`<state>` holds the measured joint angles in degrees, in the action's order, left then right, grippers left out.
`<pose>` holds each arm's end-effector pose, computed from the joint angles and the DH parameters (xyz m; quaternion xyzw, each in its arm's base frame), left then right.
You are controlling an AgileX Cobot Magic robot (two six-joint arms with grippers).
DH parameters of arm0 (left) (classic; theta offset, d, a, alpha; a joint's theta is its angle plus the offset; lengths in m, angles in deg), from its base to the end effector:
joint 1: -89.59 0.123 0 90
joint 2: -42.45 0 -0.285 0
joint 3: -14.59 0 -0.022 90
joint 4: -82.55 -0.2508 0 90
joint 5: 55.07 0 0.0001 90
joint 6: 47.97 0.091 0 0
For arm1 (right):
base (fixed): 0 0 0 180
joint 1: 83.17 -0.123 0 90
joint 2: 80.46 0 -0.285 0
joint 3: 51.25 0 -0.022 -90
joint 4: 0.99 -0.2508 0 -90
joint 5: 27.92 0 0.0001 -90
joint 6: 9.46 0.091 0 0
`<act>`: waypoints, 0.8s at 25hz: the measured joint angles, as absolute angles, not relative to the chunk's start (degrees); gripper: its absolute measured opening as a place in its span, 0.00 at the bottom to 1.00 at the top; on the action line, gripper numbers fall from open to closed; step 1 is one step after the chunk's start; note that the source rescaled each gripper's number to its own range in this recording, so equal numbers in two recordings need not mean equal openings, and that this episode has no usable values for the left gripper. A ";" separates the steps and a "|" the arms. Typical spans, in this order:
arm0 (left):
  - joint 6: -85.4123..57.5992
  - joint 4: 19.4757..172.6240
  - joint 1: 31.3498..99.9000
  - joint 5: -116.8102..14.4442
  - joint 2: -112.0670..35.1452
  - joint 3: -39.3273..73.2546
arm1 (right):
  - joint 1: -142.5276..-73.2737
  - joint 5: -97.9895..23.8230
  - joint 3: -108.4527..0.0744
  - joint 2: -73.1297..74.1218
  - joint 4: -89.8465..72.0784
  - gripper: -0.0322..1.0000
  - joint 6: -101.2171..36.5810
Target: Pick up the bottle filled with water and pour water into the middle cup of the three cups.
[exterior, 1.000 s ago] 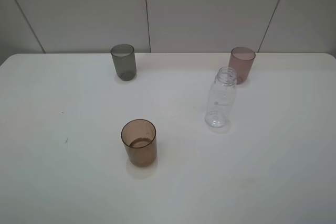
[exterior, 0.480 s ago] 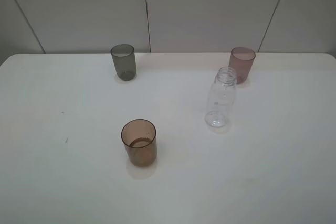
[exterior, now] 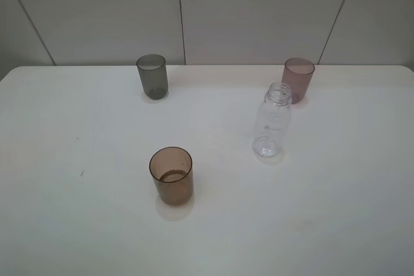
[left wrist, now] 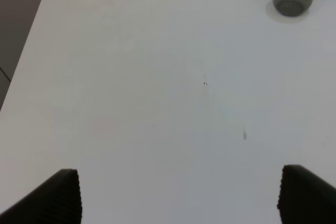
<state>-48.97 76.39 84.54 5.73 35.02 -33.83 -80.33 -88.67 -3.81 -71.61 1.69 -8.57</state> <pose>-0.0056 0.0091 0.2783 0.0277 0.8494 0.0259 0.5264 -0.0044 -0.0035 0.2830 0.0287 0.8521 -0.0322 0.5216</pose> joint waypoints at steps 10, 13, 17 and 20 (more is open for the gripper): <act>-48.97 76.39 84.54 5.73 35.02 -33.83 | -80.33 -88.67 -3.81 -71.61 1.69 1.00 -8.57; -48.97 76.39 84.54 5.73 35.02 -33.83 | -80.33 -88.67 -3.81 -71.61 1.69 1.00 -8.57; -48.97 76.39 84.54 5.73 35.02 -33.83 | -80.33 -88.67 -3.81 -71.61 1.69 1.00 -8.57; -48.97 76.39 84.54 5.73 35.02 -33.83 | -80.33 -88.67 -3.81 -71.61 1.69 1.00 -8.57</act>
